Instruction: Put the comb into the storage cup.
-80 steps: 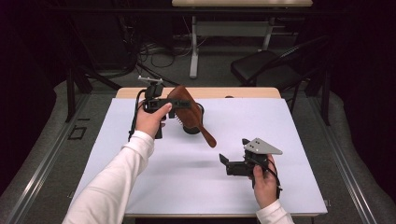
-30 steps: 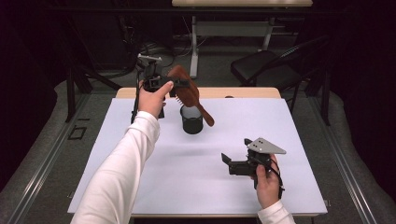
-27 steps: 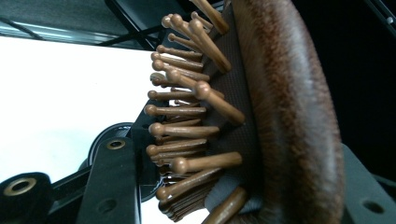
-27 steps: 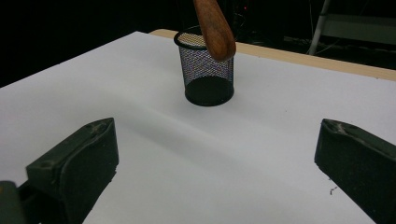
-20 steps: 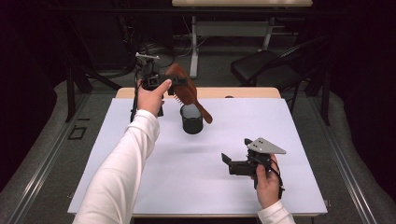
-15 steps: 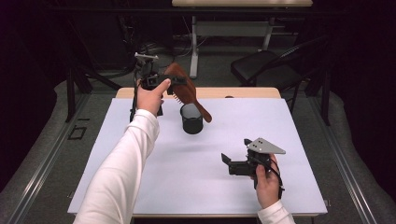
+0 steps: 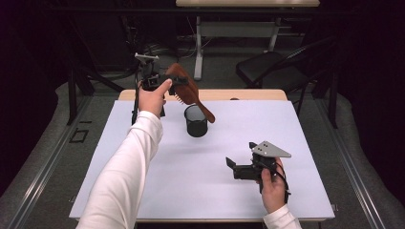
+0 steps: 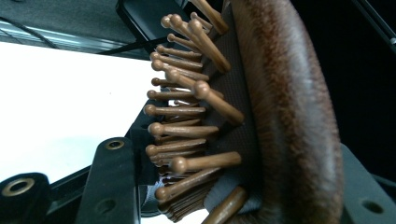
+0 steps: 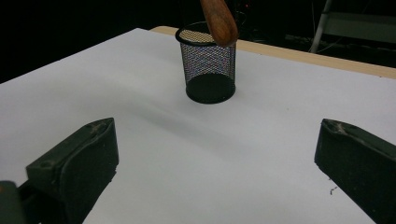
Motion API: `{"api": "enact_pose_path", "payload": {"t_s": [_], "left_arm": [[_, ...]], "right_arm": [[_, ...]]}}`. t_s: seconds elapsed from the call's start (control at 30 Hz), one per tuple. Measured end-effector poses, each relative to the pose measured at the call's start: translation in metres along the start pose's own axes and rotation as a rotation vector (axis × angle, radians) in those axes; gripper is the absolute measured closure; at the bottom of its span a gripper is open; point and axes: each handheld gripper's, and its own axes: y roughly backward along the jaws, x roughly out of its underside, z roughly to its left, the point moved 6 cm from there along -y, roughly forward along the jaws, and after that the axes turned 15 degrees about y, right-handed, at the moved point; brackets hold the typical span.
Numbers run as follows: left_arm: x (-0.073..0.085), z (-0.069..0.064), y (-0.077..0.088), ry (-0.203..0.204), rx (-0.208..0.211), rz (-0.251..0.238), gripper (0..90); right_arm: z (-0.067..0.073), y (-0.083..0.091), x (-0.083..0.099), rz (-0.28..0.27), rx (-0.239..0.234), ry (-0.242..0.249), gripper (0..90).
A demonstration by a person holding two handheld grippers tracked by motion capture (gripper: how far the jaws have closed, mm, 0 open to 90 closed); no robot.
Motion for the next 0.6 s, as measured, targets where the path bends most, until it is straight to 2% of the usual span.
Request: {"api": "enact_pose_path", "payload": {"t_s": [0.3,0.6], "left_arm": [[-0.004,0.005,0.002,-0.007,-0.019,-0.015,48.5],[-0.008,0.012,0.007,0.009,-0.031,-0.043,48.5]], "right_arm": [[0.000,-0.001,0.001,0.004,0.002,0.004,0.0],[0.001,-0.002,0.001,0.005,-0.002,0.001,0.0]]}}
